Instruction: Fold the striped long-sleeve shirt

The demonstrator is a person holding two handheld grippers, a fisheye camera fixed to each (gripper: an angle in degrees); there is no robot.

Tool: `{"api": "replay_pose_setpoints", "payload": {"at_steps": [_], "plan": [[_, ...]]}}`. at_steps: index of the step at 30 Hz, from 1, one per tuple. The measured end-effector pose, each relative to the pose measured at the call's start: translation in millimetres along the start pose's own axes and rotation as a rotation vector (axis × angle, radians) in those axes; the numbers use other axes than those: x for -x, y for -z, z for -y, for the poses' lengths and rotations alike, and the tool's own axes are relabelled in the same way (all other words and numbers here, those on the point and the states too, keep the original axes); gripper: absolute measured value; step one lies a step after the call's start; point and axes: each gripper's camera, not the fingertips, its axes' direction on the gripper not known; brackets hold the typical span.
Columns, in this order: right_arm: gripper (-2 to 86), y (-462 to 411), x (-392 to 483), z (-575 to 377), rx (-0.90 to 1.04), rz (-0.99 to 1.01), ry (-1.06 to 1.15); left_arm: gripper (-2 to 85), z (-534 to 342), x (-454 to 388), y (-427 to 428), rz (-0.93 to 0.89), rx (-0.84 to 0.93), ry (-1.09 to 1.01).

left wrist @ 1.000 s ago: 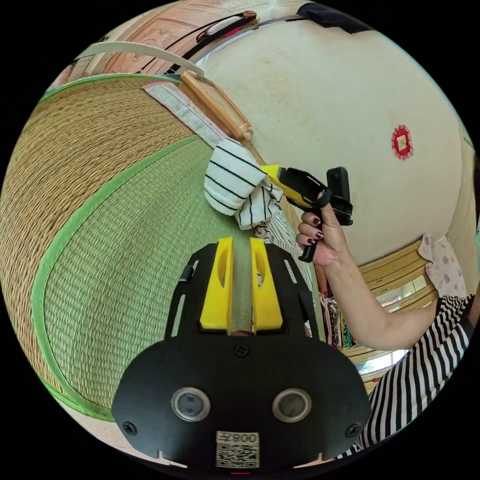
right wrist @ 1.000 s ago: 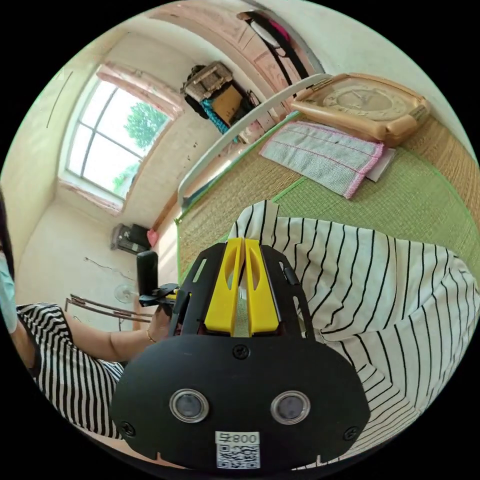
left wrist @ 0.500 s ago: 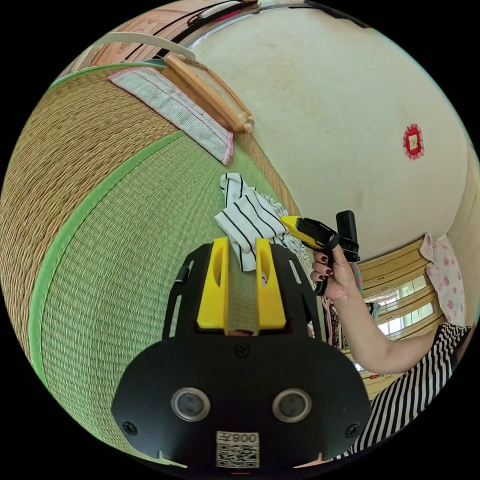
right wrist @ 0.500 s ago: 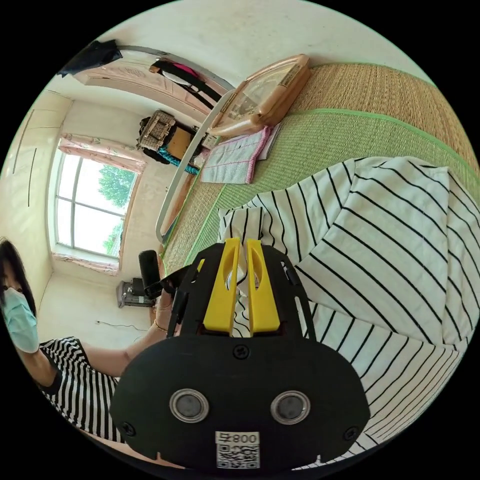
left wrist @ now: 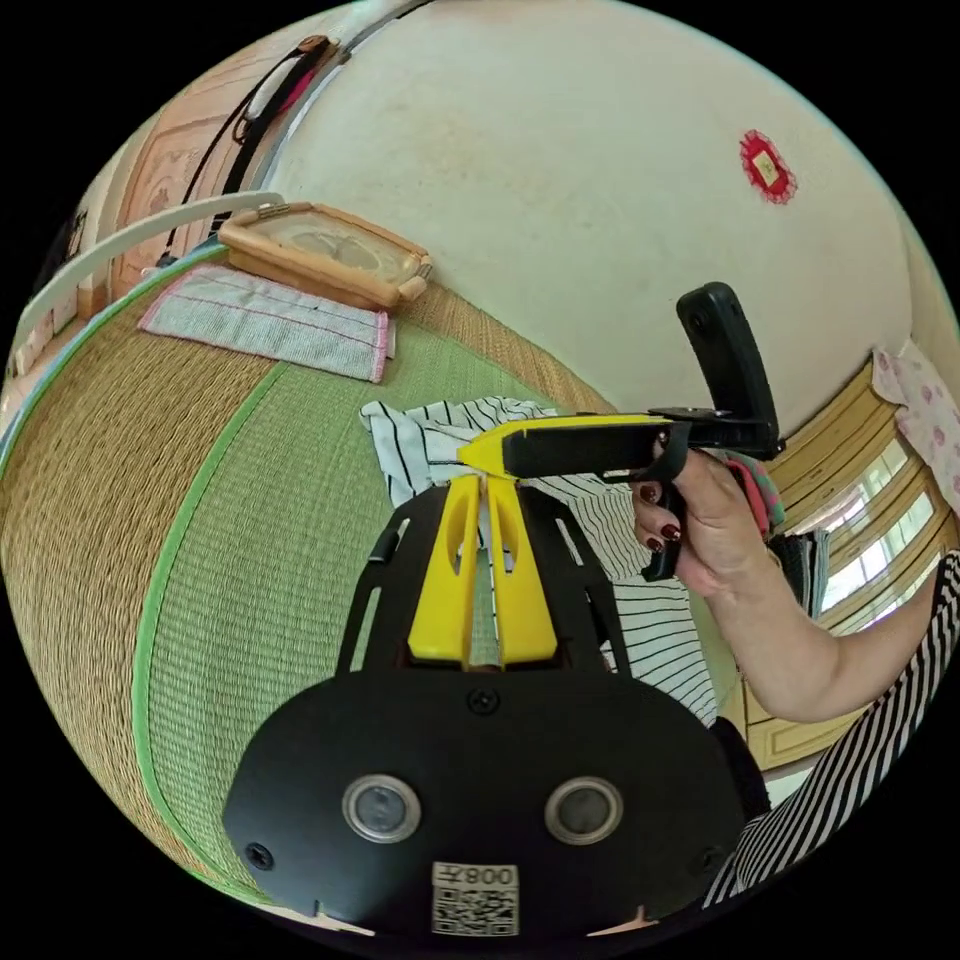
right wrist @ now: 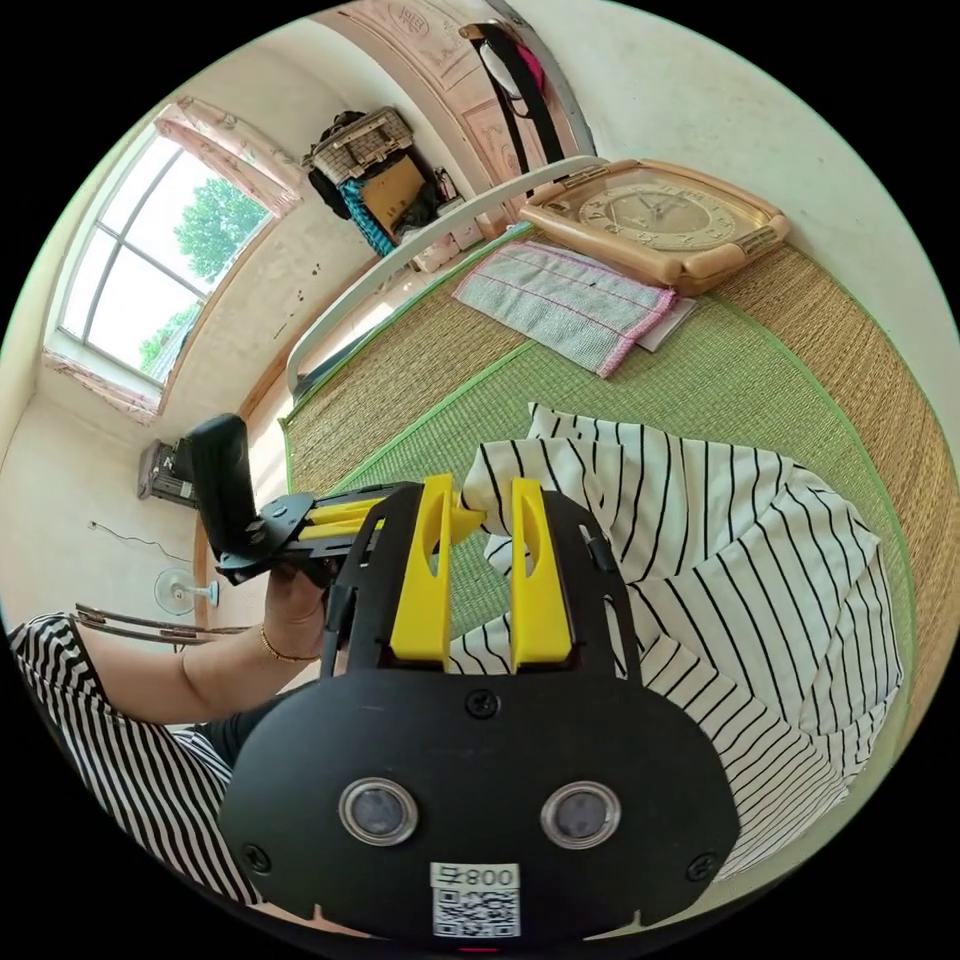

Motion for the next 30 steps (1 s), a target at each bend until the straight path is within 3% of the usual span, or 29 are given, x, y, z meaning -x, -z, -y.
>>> {"api": "replay_pose_setpoints", "payload": {"at_steps": [9, 18, 30], "plan": [[3.5, 3, -30, -22, 0.034, 0.020, -0.002, 4.1, 38, -102, -7, 0.149, 0.072, -0.266], [1.7, 52, -117, -84, -0.190, 0.420, -0.118, 11.4, 54, -126, 2, 0.109, 0.011, -0.179], [1.3, 67, -202, -157, -0.334, 0.643, -0.204, 2.3, 116, -233, -2, 0.049, -0.073, -0.322]]}}
